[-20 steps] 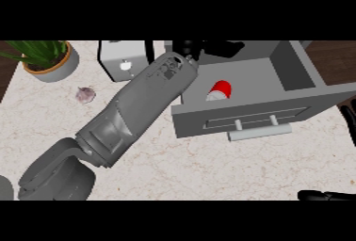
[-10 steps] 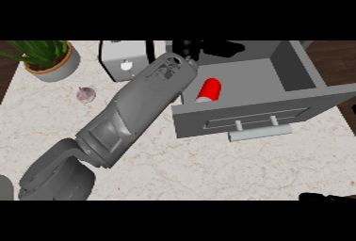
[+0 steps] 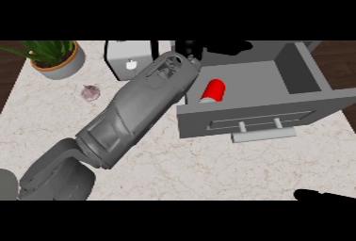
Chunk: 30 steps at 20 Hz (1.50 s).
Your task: Pick up the can, place it into the drawer and close the drawer
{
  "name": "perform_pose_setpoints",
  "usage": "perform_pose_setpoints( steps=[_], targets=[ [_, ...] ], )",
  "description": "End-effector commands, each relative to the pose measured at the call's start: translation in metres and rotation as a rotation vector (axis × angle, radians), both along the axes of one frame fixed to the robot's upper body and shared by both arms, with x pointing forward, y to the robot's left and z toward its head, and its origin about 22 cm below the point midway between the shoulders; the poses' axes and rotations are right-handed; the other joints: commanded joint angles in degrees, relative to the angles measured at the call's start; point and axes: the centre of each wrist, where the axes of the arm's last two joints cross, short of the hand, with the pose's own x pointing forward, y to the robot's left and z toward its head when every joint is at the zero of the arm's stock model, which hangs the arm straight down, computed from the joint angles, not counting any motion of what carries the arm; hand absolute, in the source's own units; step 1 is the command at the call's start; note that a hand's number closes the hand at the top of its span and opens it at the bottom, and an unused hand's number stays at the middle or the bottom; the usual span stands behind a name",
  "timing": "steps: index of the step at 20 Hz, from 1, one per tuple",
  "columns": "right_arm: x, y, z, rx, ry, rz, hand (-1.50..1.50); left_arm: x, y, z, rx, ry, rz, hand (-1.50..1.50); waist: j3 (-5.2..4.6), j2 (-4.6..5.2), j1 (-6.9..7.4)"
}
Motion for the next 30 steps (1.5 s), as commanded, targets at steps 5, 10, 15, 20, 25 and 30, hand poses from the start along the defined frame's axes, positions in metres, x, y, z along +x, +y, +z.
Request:
perform_pose_setpoints(
  steps=[5,10,15,20,25,30],
  targets=[
    [0.017,0.019,-0.005,-0.305,-0.023,-0.055,-1.50,-0.005,-0.011,0.016,-0.049,-0.032,0.027,-1.50,0.01,-0.49,2.33],
    [0.035,0.025,-0.015,-0.492,0.010,-0.125,-1.50,-0.004,-0.012,0.021,-0.039,-0.032,0.001,-1.50,-0.05,-1.10,4.74],
    [0.063,0.049,-0.050,-0.637,0.039,-0.130,-1.50,-0.001,-0.001,0.027,-0.034,-0.019,-0.025,-1.50,-0.06,-1.28,6.53],
    [0.087,0.051,-0.087,-0.689,0.072,-0.193,-1.50,-0.007,-0.009,0.044,-0.059,-0.007,-0.013,-1.50,-0.02,-1.67,7.25],
    [0.098,0.054,-0.123,-0.646,0.069,-0.235,-1.50,0.002,0.034,0.048,-0.036,-0.020,0.026,-1.50,-0.03,-1.75,7.41],
    [0.123,0.057,-0.137,-0.660,0.091,-0.270,-1.50,0.003,0.067,0.053,-0.022,0.004,0.034,-1.50,-0.03,-1.68,7.81]
  ],
)
